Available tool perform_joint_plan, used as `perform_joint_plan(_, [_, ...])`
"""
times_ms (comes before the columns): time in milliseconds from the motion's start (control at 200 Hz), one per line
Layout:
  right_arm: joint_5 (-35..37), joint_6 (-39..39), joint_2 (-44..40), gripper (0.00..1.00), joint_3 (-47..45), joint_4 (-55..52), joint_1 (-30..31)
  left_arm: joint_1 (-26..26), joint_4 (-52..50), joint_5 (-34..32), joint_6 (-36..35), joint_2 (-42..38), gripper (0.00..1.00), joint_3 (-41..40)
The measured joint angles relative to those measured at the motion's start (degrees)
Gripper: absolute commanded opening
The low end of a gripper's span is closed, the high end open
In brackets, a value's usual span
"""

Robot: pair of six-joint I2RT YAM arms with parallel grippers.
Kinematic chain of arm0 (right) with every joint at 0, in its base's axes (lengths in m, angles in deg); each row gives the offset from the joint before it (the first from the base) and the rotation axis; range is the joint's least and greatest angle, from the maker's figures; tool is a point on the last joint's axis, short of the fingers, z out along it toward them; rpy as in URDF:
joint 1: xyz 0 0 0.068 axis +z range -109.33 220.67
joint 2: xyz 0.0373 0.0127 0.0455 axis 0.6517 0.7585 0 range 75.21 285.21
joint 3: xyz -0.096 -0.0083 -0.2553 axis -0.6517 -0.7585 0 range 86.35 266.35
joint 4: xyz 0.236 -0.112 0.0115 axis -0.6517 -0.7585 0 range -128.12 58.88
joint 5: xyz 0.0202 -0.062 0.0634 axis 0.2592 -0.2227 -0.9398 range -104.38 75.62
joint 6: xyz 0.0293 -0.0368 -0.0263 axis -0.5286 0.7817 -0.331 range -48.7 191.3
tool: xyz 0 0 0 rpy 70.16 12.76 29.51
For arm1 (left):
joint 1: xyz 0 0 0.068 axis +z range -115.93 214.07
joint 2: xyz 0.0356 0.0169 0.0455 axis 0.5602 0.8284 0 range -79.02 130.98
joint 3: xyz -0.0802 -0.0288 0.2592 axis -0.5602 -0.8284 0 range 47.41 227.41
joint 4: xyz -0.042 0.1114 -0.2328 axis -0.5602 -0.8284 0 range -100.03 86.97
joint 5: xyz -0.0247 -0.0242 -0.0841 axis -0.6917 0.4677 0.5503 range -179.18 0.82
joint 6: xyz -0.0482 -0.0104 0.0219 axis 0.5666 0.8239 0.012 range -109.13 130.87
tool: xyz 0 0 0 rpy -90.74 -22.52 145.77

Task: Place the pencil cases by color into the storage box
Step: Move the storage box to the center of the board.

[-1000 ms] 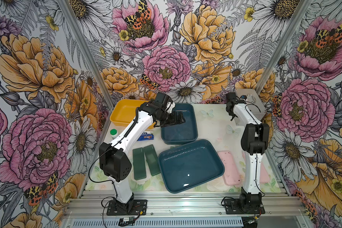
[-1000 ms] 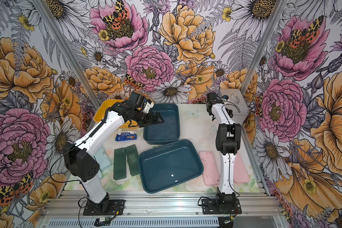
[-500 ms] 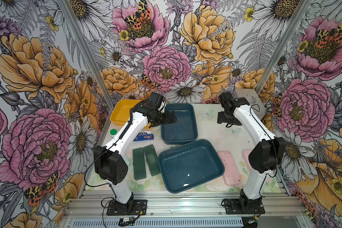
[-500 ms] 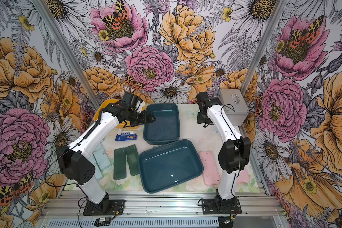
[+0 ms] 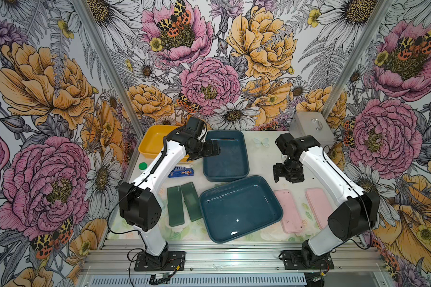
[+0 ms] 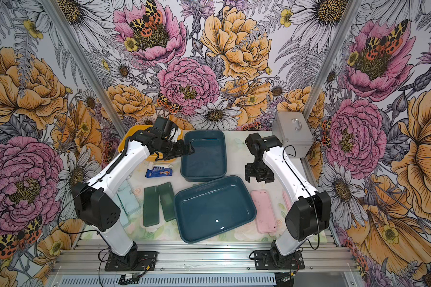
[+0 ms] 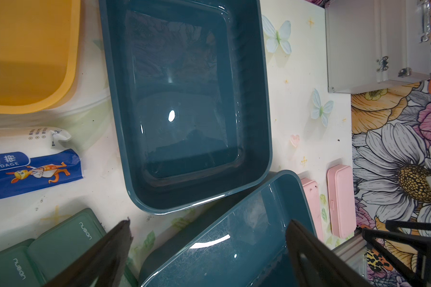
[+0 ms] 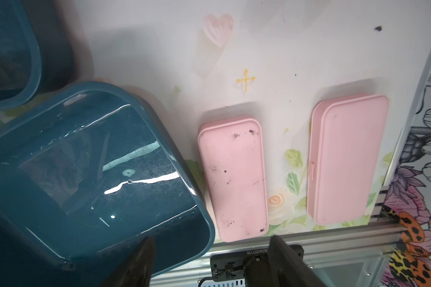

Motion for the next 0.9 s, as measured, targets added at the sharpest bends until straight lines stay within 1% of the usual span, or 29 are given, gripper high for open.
perform_joint_plan(185, [-4.39,-4.04,-6.75,0.7,-6.45,-0.7,2.38,-0.22,0.0,0.02,0.02,0.2,0.99,0.0])
perform_joint_plan(490, [-7.78,-13.55,-16.68,0.65,-16.28,-1.27,7.67,-0.48,0.0,-0.02,0.24,1.51,0.99,0.0])
perform_joint_plan(560, [-8.39,-16.2,-18.18,0.61,-17.66,-1.27,9.16,-0.55,0.0,-0.04,0.24,1.81,0.99,0.0])
perform_joint_plan(580, [-8.52,-17.27,-18.64,0.59,-18.05,-1.22,9.66,-0.57,0.0,-0.07,0.24,1.92,0.99,0.0])
perform_joint_plan(630, [-8.9,-19.32,-19.65,0.51,-18.97,-1.22,10.93,-0.59,0.0,-0.13,0.26,1.95,0.99,0.0])
perform_joint_plan(660, [-9.31,-20.68,-20.17,0.49,-19.45,-1.2,11.72,-0.59,0.0,-0.13,0.26,1.95,0.99,0.0])
perform_joint_plan(825, [-11.5,-29.57,-22.93,0.49,-21.62,0.28,16.09,-0.76,0.02,-1.31,1.14,1.95,0.99,0.0])
perform_joint_plan(901, [-11.85,-32.41,-23.19,0.52,-21.66,1.07,17.14,-1.25,0.0,-2.86,2.12,1.86,0.99,0.0])
